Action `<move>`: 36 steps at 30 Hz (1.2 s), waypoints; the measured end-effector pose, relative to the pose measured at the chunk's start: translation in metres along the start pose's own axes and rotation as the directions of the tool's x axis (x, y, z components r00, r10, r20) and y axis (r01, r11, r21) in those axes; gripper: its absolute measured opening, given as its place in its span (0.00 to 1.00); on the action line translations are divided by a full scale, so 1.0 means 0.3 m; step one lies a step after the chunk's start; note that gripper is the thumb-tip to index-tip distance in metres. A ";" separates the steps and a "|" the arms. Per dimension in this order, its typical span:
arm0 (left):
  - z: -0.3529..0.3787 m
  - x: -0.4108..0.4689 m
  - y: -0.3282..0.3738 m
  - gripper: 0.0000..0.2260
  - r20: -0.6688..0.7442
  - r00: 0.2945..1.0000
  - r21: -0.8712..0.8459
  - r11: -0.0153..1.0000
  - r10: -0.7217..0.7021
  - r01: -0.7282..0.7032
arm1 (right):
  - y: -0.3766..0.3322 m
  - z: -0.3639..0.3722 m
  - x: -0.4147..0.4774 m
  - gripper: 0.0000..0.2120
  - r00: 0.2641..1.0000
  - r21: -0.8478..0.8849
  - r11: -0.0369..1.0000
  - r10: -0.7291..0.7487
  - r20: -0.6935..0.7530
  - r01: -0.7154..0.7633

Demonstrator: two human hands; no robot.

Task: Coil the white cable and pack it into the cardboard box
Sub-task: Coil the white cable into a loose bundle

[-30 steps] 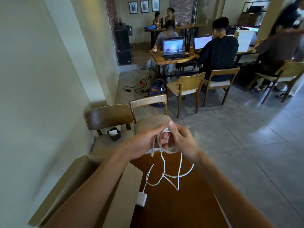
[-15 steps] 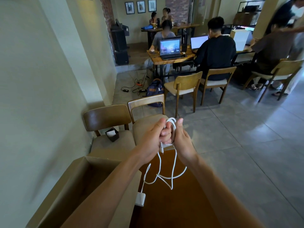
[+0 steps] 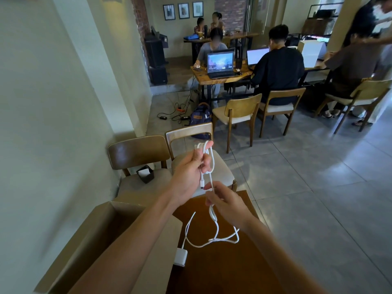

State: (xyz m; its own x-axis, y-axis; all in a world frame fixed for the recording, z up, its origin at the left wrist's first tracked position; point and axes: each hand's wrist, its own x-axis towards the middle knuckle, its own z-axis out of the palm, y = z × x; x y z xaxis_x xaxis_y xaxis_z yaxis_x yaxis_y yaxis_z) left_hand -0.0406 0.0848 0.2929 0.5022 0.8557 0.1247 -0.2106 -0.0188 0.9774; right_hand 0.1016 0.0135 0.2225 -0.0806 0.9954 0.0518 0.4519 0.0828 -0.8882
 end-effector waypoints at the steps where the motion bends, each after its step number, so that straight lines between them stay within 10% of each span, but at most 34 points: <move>1: 0.009 -0.003 -0.004 0.17 -0.015 1.000 0.067 0.998 0.008 -0.007 | 0.002 0.009 0.004 0.08 0.998 -0.144 0.988 -0.058 0.022 0.061; 7: 0.013 -0.022 0.004 0.18 0.062 0.998 0.506 0.861 0.022 -0.050 | -0.046 -0.051 0.031 0.08 0.931 -0.473 0.821 -0.365 -0.001 0.321; 16: -0.004 -0.035 0.037 0.16 0.049 0.998 0.562 0.827 -0.047 0.011 | -0.103 -0.205 0.018 0.05 0.964 -0.202 0.967 -0.105 0.245 0.156; 20: -0.002 -0.042 0.020 0.14 0.118 0.986 0.797 0.603 -0.120 -0.021 | -0.110 -0.218 0.013 0.08 0.953 -0.131 0.978 -0.120 0.277 0.161; 36: -0.058 -0.011 0.044 0.13 0.068 0.893 0.751 0.612 -0.445 0.248 | 0.051 -0.116 0.043 0.08 0.969 -0.242 0.948 -0.231 -0.084 0.205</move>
State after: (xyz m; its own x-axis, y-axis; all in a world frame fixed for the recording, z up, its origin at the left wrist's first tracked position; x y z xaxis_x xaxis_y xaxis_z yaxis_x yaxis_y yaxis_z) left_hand -0.0596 0.0907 0.3024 0.5990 0.7373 -0.3126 0.6259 -0.1876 0.7570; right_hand 0.1384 0.0294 0.2255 -0.1080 0.9497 0.2938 0.6274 0.2944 -0.7209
